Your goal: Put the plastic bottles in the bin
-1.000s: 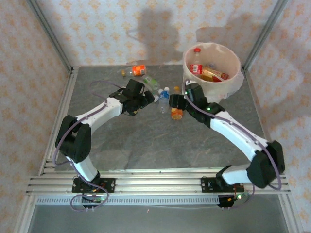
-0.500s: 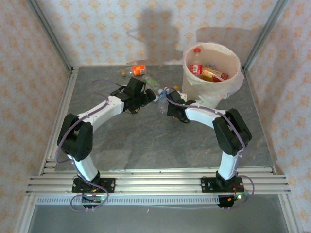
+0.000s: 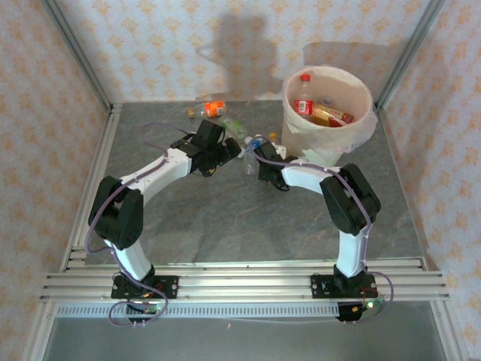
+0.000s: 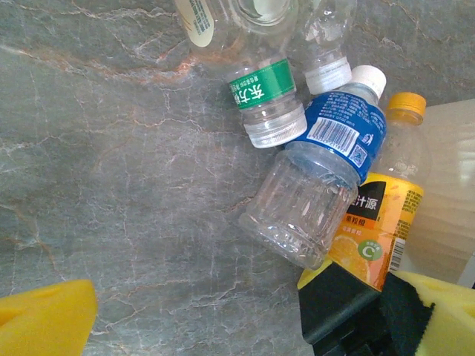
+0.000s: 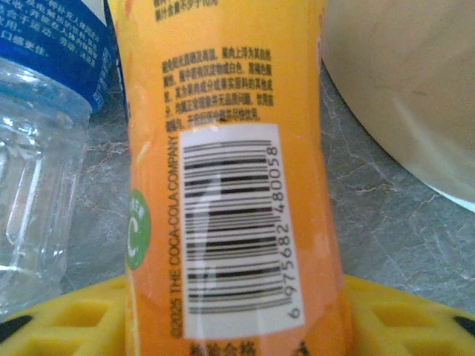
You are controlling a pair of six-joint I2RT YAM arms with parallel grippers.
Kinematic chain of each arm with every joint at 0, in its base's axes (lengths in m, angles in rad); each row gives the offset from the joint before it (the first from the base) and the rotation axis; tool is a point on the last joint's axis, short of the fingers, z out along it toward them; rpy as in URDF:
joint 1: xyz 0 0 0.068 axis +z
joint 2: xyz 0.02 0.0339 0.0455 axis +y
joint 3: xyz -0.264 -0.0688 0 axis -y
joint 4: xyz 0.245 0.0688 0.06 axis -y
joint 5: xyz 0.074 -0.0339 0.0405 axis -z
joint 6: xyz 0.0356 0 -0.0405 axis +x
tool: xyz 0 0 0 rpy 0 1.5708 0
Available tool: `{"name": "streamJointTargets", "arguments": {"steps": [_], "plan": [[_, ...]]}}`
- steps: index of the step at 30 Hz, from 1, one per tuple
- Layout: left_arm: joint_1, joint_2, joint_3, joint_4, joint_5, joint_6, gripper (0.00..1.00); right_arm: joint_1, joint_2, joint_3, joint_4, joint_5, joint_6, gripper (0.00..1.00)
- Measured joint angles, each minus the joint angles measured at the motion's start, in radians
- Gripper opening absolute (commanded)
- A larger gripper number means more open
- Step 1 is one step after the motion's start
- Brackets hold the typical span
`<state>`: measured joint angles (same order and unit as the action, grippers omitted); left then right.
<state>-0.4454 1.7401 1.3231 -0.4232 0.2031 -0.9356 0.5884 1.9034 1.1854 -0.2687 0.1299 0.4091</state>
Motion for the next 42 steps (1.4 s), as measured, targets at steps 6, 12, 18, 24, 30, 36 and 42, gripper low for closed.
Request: {"name": "streamJointTargets", "arguments": {"steps": [6,12,18,24,30,36,42], "plan": [[-0.013,0.014,0.000,0.000,0.003,0.002,1.00,0.000,-0.098,-0.071,0.003,-0.029,-0.008,0.46],[-0.018,0.017,0.001,0.000,0.004,0.002,1.00,0.000,-0.309,-0.122,0.009,-0.095,-0.034,0.45],[-0.018,0.014,-0.010,0.035,0.008,0.022,1.00,0.000,-0.542,-0.210,0.048,-0.248,-0.117,0.44],[-0.018,-0.058,-0.015,0.060,-0.009,0.074,1.00,0.005,-0.707,-0.202,0.083,-0.375,-0.238,0.44],[-0.019,-0.180,-0.063,0.096,-0.111,0.071,1.00,0.000,-0.740,-0.041,0.075,-0.381,-0.359,0.44],[-0.019,-0.175,-0.064,0.095,-0.116,0.078,1.00,-0.100,-0.740,0.105,0.057,-0.393,-0.494,0.44],[-0.019,-0.173,-0.064,0.090,-0.114,0.091,1.00,-0.280,-0.732,0.156,0.030,-0.443,-0.600,0.45]]}}
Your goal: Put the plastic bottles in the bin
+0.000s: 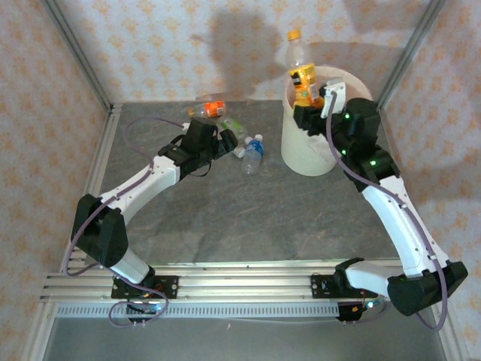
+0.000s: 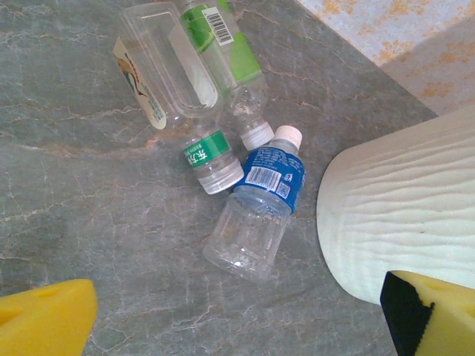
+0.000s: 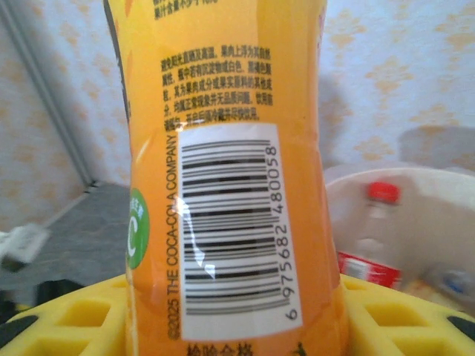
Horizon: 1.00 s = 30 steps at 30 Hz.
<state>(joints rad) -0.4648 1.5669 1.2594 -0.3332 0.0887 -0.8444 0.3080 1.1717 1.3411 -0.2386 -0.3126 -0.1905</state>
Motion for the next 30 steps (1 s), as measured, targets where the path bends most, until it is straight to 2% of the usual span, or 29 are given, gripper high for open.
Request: {"name": "streamJointTargets", "arguments": {"steps": [7,13,14,17,21,30], "plan": [[0.000,0.001,0.000,-0.001,0.004,0.005,1.00,-0.209,0.035,0.000,-0.050,-0.098,-0.081,0.45],[0.000,0.005,0.000,-0.004,0.007,0.005,1.00,-0.347,0.092,0.000,-0.073,-0.208,-0.109,0.48],[0.000,0.006,0.000,-0.006,0.007,0.005,1.00,-0.364,0.101,0.000,-0.072,-0.224,-0.110,0.51],[0.000,0.007,0.000,-0.014,0.007,0.005,1.00,-0.400,0.148,0.000,-0.068,-0.268,-0.115,0.76],[0.000,0.007,0.000,-0.014,0.008,0.005,1.00,-0.404,0.233,0.036,-0.080,-0.306,-0.117,0.99],[0.000,0.007,0.000,-0.014,0.008,0.005,1.00,-0.404,0.198,0.020,-0.013,-0.229,-0.061,0.99]]}}
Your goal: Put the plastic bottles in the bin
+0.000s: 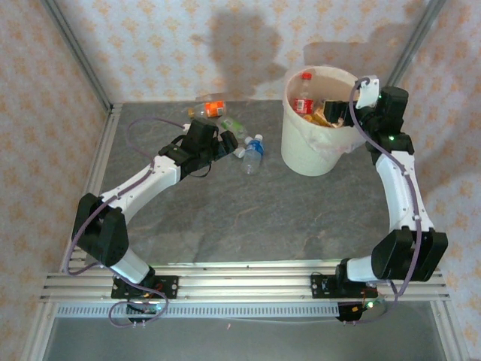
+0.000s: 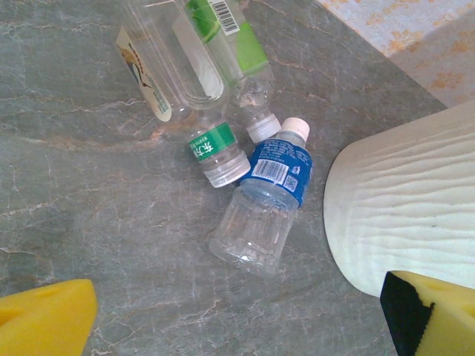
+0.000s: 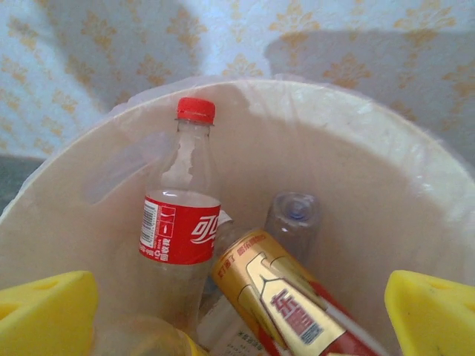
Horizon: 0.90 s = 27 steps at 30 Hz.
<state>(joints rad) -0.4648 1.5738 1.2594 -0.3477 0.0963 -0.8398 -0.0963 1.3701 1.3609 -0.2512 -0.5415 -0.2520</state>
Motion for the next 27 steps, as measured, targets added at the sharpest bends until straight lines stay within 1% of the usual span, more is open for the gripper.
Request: {"name": "streamJointTargets", "arguments": {"steps": [5,12,24,26,27], "plan": [[0.000,0.010,0.000,0.001,0.006,0.000,1.00,0.000,-0.040,-0.003,0.019,0.046,0.074,0.99],[-0.005,0.043,0.000,0.000,0.030,0.000,1.00,0.017,-0.065,-0.003,0.024,0.016,0.200,0.99],[-0.016,0.061,0.004,0.011,0.051,0.004,1.00,0.196,-0.105,-0.003,0.023,-0.001,0.238,0.99],[-0.020,0.070,0.005,0.012,0.050,0.004,1.00,0.243,-0.105,-0.003,0.016,0.008,0.252,0.99],[-0.020,0.071,0.005,0.010,0.047,0.004,1.00,0.285,-0.104,-0.003,0.009,0.028,0.253,0.99]]}}
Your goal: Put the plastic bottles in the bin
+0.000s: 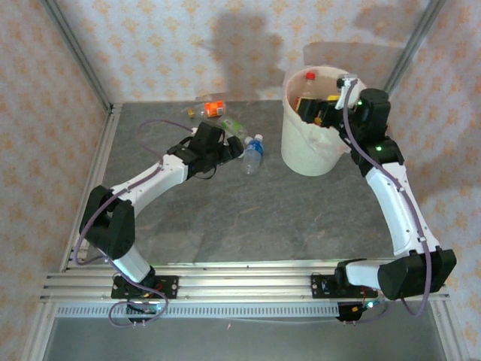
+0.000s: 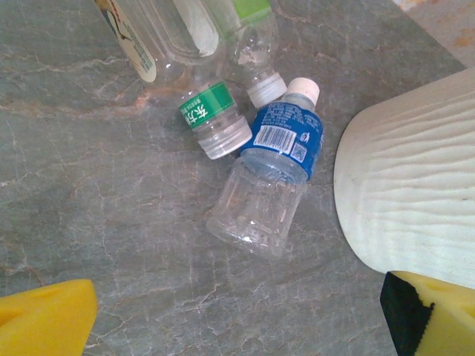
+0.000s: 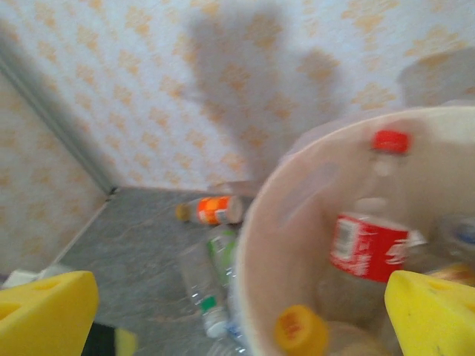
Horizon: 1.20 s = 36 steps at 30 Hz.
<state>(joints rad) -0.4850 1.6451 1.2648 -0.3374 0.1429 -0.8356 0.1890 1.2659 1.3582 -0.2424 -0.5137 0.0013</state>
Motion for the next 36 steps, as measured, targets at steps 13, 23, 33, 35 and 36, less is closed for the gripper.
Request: {"name": "streamJointTargets", "arguments": {"steps": [13,23,33,35,36], "plan": [[0.020,-0.231,-0.116,-0.148,-0.316,-0.069,1.00,0.420,0.135,-0.015,-0.135,0.390,0.063,0.99],[0.069,-0.334,-0.242,-0.139,-0.372,-0.118,1.00,0.506,0.364,-0.051,-0.149,0.562,0.263,0.99],[0.069,-0.419,-0.407,0.021,-0.388,-0.159,1.00,0.515,0.647,0.021,-0.128,0.675,0.430,1.00],[0.074,-0.420,-0.406,0.022,-0.391,-0.158,1.00,0.505,0.675,0.038,-0.107,0.673,0.471,0.99],[0.076,-0.421,-0.406,0.021,-0.391,-0.157,1.00,0.500,0.687,0.046,-0.097,0.669,0.490,0.98]]}}
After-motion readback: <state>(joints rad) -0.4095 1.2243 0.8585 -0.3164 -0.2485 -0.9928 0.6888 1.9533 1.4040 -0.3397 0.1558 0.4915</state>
